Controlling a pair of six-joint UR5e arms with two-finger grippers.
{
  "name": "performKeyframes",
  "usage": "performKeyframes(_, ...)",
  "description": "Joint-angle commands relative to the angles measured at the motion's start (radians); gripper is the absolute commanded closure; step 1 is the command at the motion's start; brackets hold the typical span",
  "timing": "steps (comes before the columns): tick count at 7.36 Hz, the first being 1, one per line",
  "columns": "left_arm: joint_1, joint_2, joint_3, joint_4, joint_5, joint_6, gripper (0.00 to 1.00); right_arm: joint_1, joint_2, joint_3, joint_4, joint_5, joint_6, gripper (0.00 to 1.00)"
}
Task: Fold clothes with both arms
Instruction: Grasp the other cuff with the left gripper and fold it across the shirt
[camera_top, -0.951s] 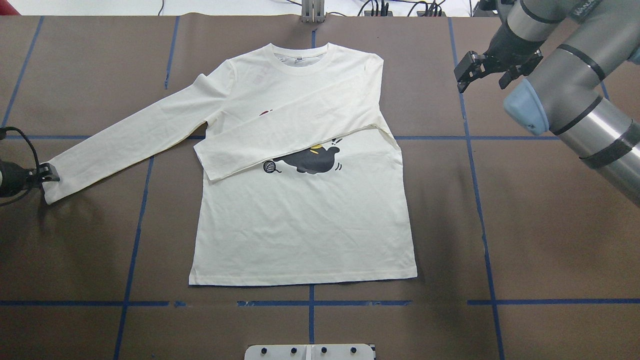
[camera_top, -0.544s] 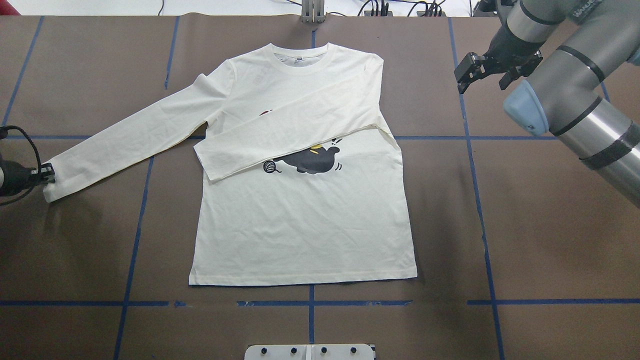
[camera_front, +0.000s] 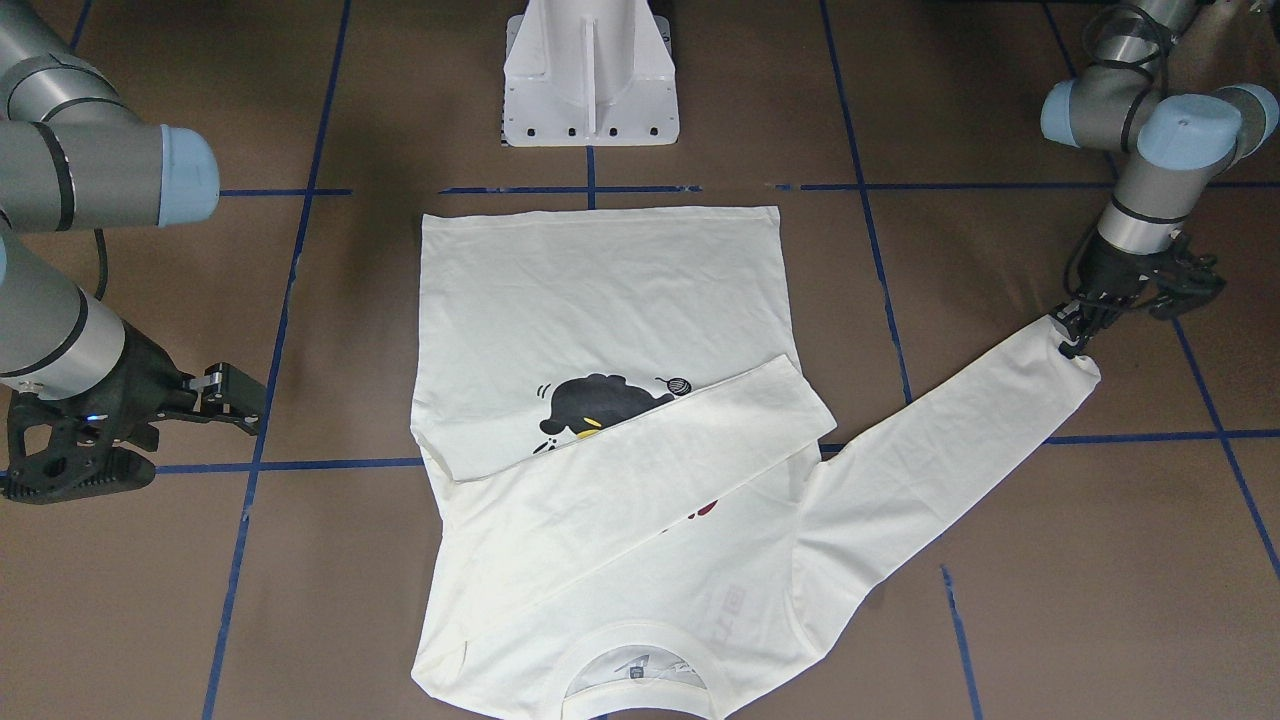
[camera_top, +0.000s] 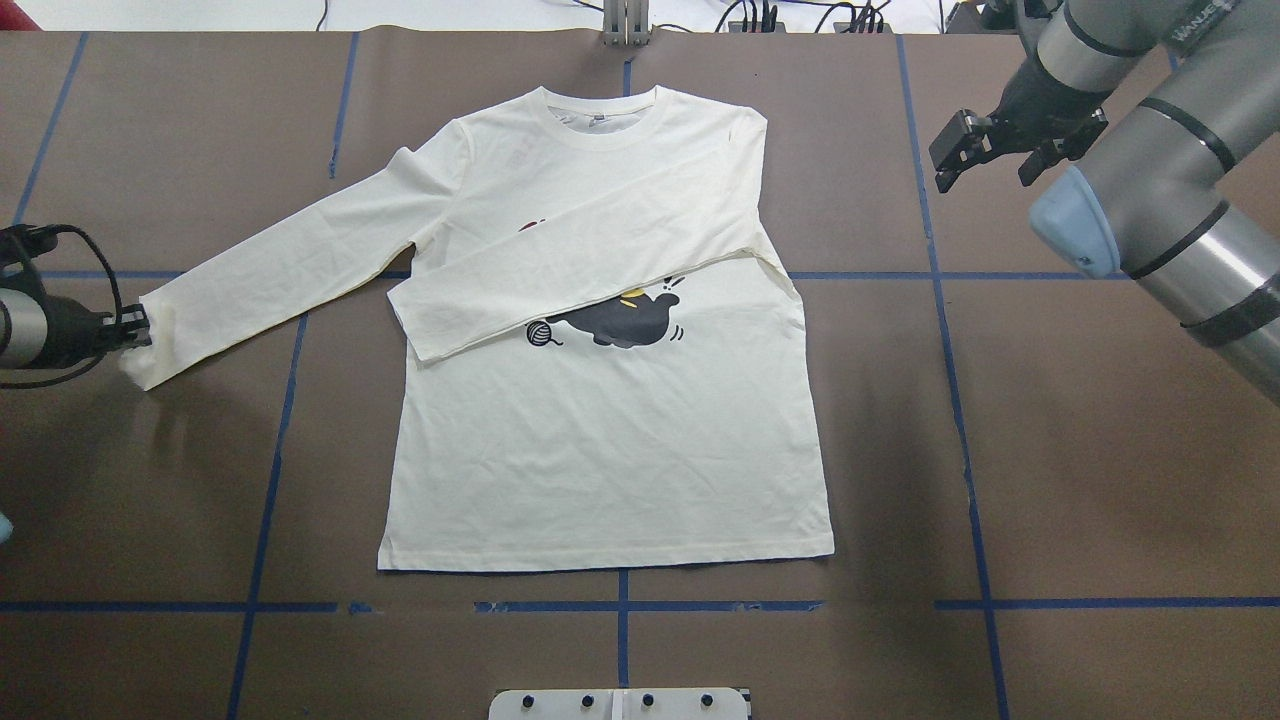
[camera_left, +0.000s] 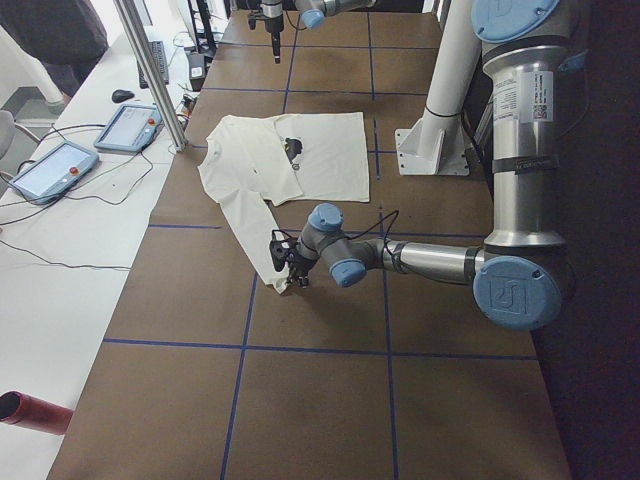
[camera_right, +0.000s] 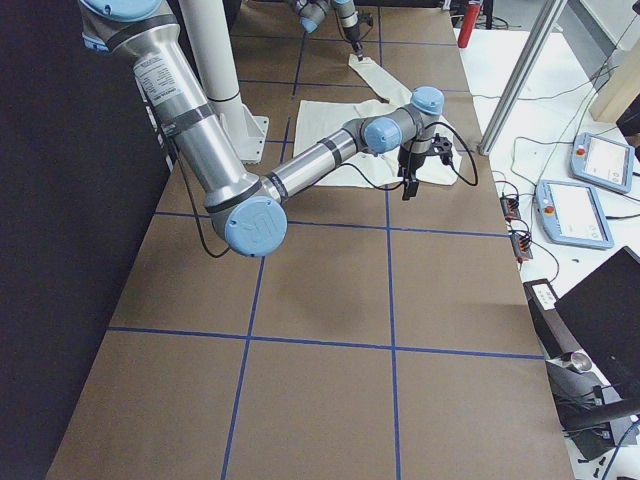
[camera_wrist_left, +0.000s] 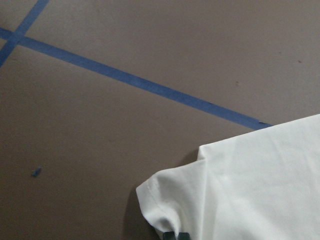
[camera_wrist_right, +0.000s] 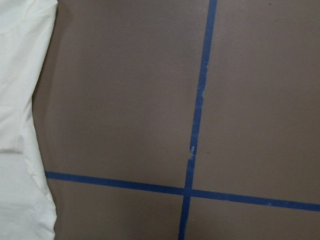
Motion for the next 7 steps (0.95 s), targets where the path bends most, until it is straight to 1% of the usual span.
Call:
performKeyframes(1,-0.010,-0.176,-0.016,0.186,-0.022,0.002,1.00,0.039,-0.092,0.046,0.011,0.002,-0.010,0.00)
performKeyframes(2,-0.024,-0.301,-0.028,0.328,-0.039,0.002,1.00,0.050,-0.129,0.074,0.014,0.002,-0.013,0.00)
performKeyframes(3,-0.033,-0.457,-0.028,0.500,-0.067,-0.001,1.00,0.062,-0.156,0.083,0.014,0.002,-0.020,0.00)
performKeyframes(4,-0.049,-0.580,-0.030,0.592,-0.122,-0.007,1.00,0.074,-0.189,0.087,0.014,0.002,-0.026,0.00)
performKeyframes(5,-0.052,-0.677,-0.028,0.598,-0.192,-0.018,1.00,0.089,-0.218,0.091,0.016,0.010,-0.043,0.00)
performKeyframes(6,-0.050,-0.795,0.004,0.587,-0.202,-0.135,1.00,0.108,-0.232,0.090,0.016,0.028,-0.078,0.00)
performKeyframes(7,-0.046,-0.960,0.109,0.587,-0.207,-0.245,1.00,0.114,-0.233,0.090,0.016,0.048,-0.079,0.00)
